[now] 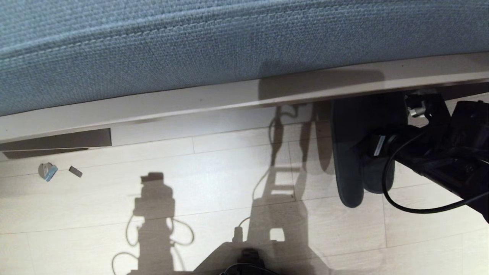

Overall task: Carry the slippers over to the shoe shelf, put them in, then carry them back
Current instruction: Place the slippers into the shoe cabinet

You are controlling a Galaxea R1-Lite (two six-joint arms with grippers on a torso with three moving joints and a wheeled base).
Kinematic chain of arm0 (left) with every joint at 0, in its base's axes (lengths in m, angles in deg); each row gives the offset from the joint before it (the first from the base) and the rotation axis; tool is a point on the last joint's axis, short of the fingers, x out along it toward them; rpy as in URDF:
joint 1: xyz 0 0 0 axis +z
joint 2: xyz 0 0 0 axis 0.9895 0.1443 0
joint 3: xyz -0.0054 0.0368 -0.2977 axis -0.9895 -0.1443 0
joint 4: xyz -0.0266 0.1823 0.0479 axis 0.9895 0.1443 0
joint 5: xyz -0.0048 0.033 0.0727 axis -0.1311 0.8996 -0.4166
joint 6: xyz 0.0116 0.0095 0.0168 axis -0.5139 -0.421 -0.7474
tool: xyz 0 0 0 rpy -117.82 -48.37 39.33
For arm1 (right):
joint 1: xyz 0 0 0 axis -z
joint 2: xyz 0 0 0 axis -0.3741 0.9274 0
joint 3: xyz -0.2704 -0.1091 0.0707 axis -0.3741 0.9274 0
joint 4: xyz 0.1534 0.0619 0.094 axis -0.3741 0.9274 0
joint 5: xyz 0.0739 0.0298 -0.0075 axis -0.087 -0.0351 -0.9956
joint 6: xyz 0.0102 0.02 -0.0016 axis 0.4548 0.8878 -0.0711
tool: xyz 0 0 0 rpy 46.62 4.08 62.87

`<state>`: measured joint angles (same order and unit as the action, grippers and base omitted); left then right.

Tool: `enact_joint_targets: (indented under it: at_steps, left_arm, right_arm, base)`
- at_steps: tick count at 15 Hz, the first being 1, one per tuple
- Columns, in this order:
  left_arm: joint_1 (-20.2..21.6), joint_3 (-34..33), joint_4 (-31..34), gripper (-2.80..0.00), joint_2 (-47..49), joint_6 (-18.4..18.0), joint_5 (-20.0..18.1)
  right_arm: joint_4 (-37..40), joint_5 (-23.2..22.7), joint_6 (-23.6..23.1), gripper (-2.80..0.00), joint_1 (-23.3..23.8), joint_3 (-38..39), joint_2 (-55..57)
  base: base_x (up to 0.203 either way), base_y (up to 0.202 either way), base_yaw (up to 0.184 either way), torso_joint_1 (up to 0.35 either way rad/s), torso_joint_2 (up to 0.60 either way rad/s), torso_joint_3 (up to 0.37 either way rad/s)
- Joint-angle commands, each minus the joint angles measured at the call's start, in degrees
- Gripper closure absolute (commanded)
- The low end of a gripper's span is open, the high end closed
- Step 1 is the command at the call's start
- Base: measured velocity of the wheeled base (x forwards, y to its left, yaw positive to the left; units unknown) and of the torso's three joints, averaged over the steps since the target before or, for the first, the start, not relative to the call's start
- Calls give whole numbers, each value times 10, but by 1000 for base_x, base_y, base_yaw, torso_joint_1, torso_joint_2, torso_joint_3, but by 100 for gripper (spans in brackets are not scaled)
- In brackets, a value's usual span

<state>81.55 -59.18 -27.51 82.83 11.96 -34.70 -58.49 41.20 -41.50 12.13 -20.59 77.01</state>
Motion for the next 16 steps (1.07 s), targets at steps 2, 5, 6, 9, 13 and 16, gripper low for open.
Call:
enact_joint_targets:
  at_steps: [2,5,6,9,13,16]
  left_arm:
    - [0,1,0,0,0,0,0]
    - [0,1,0,0,0,0,0]
    - [0,0,0,0,0,0,0]
    - [0,0,0,0,0,0,0]
    - [0,0,0,0,0,0,0]
    - [0,1,0,0,0,-2,0]
  right_arm:
    - [1,0,-1,0,5,-58,41]
    - [59,-14,-1,0,12,-127,64]
    - [68,-29,-1,0,17,-152,72]
    - [98,-60,-5,0,24,-231,106]
    - [158,-86,-29,0,29,-340,147]
    - [196,-96,-46,0,30,-413,180]
  base:
    - [0,0,0,0,0,0]
    - [0,0,0,0,0,0]
    - [0,0,0,0,0,0]
    - [0,0,0,0,0,0]
    - [0,0,0,0,0,0]
    - [0,0,0,0,0,0]
